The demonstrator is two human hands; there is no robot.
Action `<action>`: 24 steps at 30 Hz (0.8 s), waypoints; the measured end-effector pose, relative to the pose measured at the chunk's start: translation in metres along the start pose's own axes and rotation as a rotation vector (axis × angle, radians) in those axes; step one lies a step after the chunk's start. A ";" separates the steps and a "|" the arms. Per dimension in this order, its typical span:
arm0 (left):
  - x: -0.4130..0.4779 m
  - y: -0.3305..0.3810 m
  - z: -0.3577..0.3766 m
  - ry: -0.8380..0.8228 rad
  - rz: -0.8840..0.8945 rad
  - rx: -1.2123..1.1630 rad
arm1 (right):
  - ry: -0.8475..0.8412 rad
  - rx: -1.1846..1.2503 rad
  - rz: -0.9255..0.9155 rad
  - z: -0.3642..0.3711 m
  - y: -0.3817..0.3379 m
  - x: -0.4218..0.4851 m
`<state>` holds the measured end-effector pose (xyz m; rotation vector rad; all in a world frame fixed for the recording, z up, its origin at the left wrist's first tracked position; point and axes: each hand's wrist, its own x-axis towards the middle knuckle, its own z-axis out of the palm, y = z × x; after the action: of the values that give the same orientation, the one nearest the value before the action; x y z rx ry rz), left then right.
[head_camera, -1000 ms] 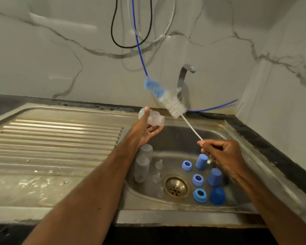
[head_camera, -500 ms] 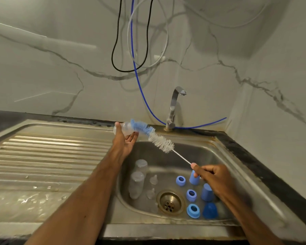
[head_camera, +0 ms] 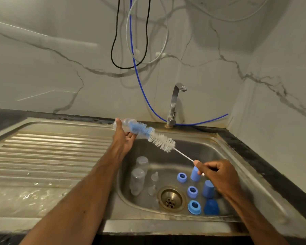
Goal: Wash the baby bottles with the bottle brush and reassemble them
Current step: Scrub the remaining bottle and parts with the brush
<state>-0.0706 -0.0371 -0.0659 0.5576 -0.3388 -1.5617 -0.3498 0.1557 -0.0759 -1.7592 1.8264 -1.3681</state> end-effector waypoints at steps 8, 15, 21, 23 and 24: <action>-0.002 0.001 0.006 -0.071 -0.033 -0.015 | -0.022 -0.041 0.015 -0.003 -0.001 0.002; -0.003 0.001 0.005 -0.019 0.016 -0.006 | -0.059 -0.102 0.024 -0.003 -0.005 -0.002; -0.013 -0.002 0.013 -0.082 0.009 0.131 | -0.022 -0.086 0.036 -0.003 -0.005 0.002; -0.017 -0.007 0.017 -0.121 -0.004 0.203 | -0.029 -0.084 0.014 0.001 -0.006 0.003; -0.019 -0.012 0.020 -0.141 -0.022 0.242 | -0.033 -0.078 -0.005 0.003 -0.006 0.004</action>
<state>-0.0913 -0.0199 -0.0525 0.6406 -0.6362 -1.5954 -0.3445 0.1518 -0.0715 -1.8147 1.8832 -1.2777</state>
